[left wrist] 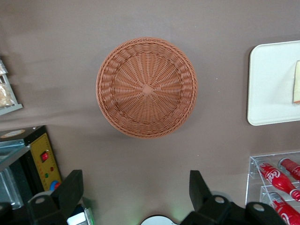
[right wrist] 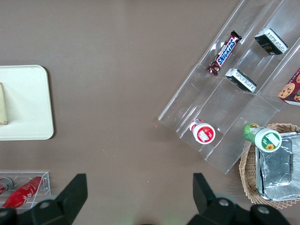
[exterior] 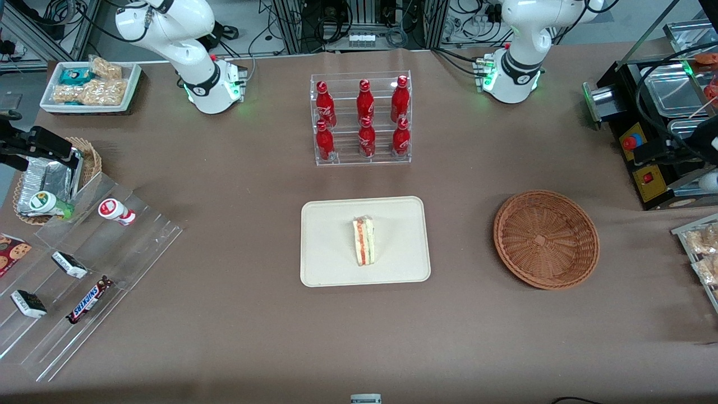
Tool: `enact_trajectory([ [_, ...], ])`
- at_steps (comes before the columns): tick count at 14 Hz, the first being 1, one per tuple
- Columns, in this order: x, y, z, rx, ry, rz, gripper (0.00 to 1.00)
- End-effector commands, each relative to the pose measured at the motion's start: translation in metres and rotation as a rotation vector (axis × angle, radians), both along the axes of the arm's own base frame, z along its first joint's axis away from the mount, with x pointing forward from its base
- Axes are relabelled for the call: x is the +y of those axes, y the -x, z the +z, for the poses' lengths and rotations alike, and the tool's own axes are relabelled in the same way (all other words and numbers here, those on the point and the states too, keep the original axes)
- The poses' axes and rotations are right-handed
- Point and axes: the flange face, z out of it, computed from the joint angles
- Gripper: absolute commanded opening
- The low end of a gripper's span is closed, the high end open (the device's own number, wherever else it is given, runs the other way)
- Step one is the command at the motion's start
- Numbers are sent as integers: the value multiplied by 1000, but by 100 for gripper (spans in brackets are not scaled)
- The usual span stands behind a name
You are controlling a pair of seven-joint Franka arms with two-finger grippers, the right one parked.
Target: Place sandwich from basket to tray
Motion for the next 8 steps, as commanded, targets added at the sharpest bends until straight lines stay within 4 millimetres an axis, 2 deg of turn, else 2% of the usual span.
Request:
enact_trajectory([
  [1, -20, 10, 15, -3, -36, -57, 100],
  [2, -21, 17, 18, 9, -36, -56, 100],
  [3, -24, 18, 13, 27, -29, -59, 100],
  [4, -27, 13, 7, 25, -24, -66, 100],
  [5, -35, 7, 1, 22, -30, -81, 100],
  [6, -52, 6, 0, 17, -37, -109, 100],
  [8, -59, 10, 8, 11, -36, -114, 100],
])
